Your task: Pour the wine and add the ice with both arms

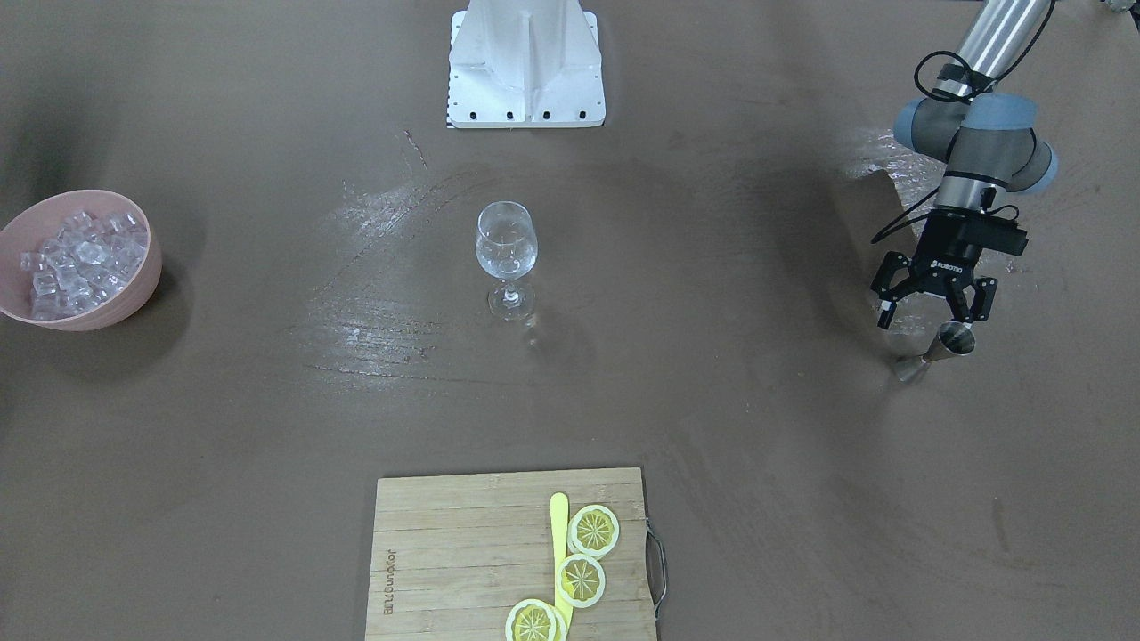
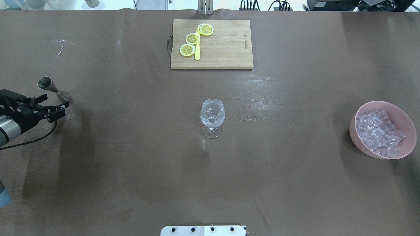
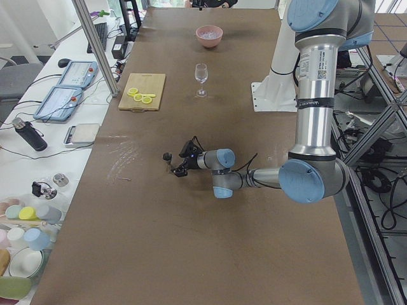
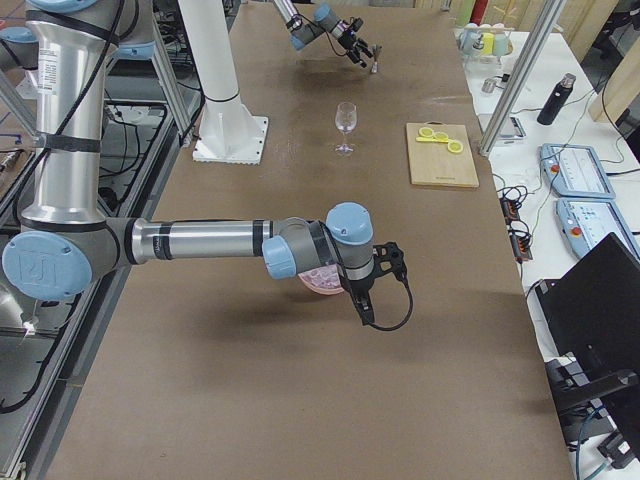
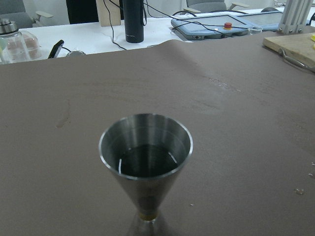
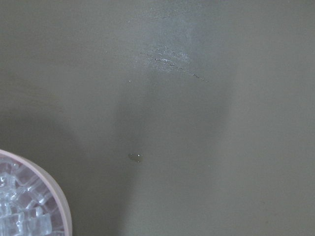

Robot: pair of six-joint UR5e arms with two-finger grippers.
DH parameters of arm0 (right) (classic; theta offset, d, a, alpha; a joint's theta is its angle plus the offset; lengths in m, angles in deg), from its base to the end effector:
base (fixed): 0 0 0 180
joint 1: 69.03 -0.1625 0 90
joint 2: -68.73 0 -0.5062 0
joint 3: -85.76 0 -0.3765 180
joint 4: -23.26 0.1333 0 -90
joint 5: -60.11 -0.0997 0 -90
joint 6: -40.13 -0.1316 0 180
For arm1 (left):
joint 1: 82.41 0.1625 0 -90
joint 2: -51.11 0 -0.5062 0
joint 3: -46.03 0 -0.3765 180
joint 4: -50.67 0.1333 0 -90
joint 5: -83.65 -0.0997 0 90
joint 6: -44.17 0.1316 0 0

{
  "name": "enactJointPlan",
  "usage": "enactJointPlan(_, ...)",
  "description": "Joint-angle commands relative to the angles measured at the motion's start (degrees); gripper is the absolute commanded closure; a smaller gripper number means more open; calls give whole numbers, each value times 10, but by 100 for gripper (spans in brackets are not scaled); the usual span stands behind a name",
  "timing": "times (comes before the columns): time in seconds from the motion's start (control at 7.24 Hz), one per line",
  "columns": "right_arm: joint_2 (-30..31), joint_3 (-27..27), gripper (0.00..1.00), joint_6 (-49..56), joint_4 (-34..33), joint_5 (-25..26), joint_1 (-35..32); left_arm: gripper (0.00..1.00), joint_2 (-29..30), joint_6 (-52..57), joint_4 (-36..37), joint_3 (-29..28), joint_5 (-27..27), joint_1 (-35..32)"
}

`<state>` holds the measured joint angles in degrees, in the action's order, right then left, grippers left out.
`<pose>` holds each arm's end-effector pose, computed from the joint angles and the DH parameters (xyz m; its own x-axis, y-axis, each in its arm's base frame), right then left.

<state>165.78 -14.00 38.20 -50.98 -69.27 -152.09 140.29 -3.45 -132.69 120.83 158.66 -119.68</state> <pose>-0.0038 -0.4435 0.7120 0.7464 -0.2610 0.6121 0.0895 0.9509 0.2964 0.2970 -0.4363 0.7031 0.6585 0.3171 -0.6825 0.4629 0.5444 0.6995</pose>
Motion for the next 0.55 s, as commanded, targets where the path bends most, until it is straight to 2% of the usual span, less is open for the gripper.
enactJointPlan(0.0, 0, 0, 0, 0, 0, 0, 0, 2, 5, 2, 0, -1, -4, -1)
enactJointPlan(0.41, -1, 1, 0, 0, 0, 0, 0, 3, 19, 0, 5, -9, -21, -4)
